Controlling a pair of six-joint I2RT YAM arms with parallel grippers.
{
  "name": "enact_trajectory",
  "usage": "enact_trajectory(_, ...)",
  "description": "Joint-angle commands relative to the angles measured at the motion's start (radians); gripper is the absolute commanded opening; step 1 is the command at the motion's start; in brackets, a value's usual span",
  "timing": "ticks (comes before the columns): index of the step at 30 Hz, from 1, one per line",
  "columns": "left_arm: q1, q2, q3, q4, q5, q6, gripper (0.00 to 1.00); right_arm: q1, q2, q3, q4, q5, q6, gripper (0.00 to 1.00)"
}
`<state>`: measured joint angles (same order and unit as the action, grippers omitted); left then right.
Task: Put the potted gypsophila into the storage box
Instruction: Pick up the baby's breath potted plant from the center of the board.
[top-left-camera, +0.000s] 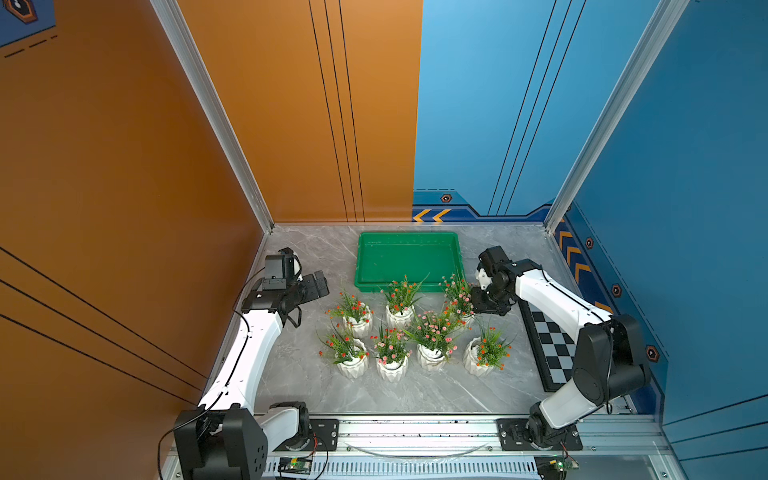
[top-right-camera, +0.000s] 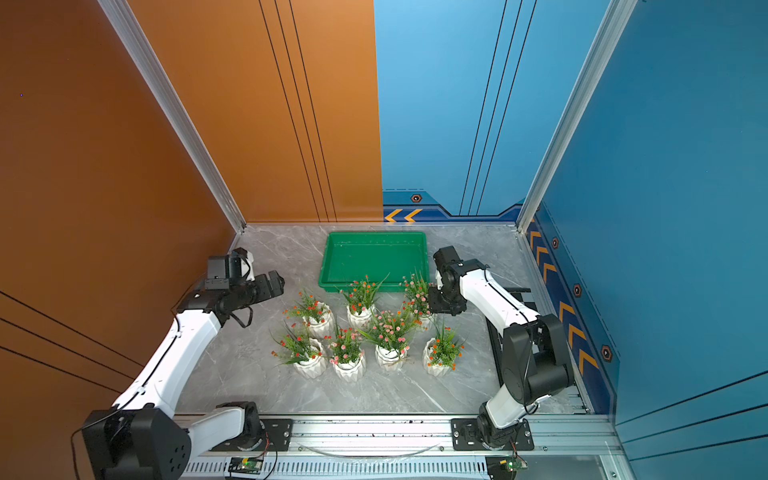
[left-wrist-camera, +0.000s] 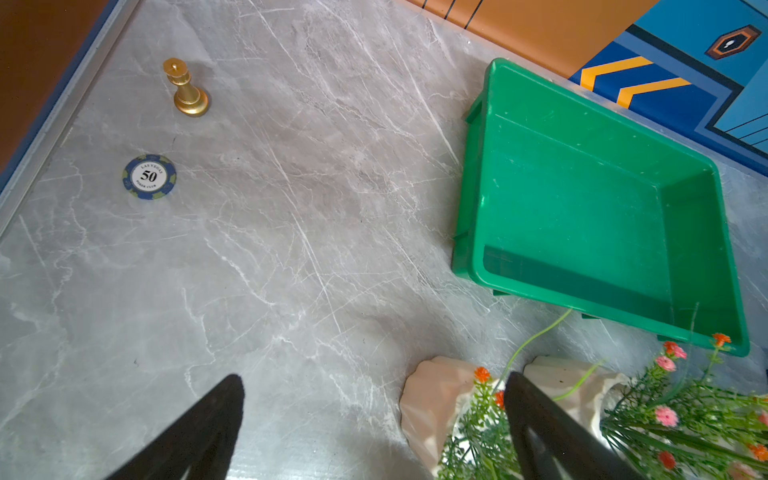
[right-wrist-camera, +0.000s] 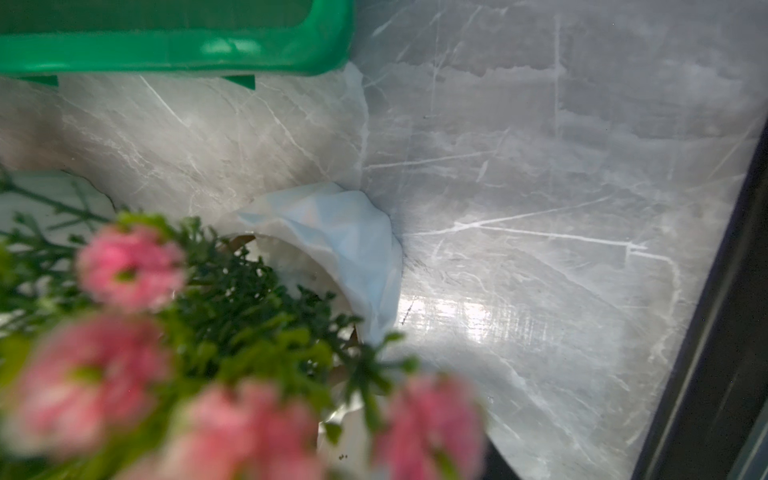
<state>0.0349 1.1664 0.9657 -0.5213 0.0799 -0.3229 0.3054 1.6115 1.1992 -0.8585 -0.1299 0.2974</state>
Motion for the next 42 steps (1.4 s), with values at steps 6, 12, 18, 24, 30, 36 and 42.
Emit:
enact_trajectory(6,-0.009,0.012,0.009,-0.020,-0.025,0.007,0.98,0.024,0.035,0.010,0.013,0.072,0.015,0.38)
enact_trajectory(12,-0.010,0.011,0.009,-0.019,-0.033,0.009,0.98,0.028,0.043,0.017,0.016,0.086,0.014,0.33)
enact_trajectory(18,-0.012,0.012,0.005,-0.019,-0.038,0.008,0.98,0.028,0.054,0.014,0.034,0.090,0.020,0.30)
enact_trajectory(24,-0.010,0.013,0.004,-0.020,-0.042,0.008,0.98,0.028,0.064,0.021,0.051,0.089,0.023,0.23)
enact_trajectory(30,-0.010,0.013,-0.002,-0.020,-0.048,0.008,0.98,0.028,0.073,0.023,0.060,0.091,0.022,0.20)
enact_trajectory(36,-0.011,0.012,-0.004,-0.020,-0.054,0.008,0.98,0.028,0.068,0.023,0.060,0.094,0.029,0.07)
enact_trajectory(42,-0.011,0.013,-0.003,-0.019,-0.055,0.008,0.98,0.028,0.053,0.027,0.056,0.080,0.030,0.02)
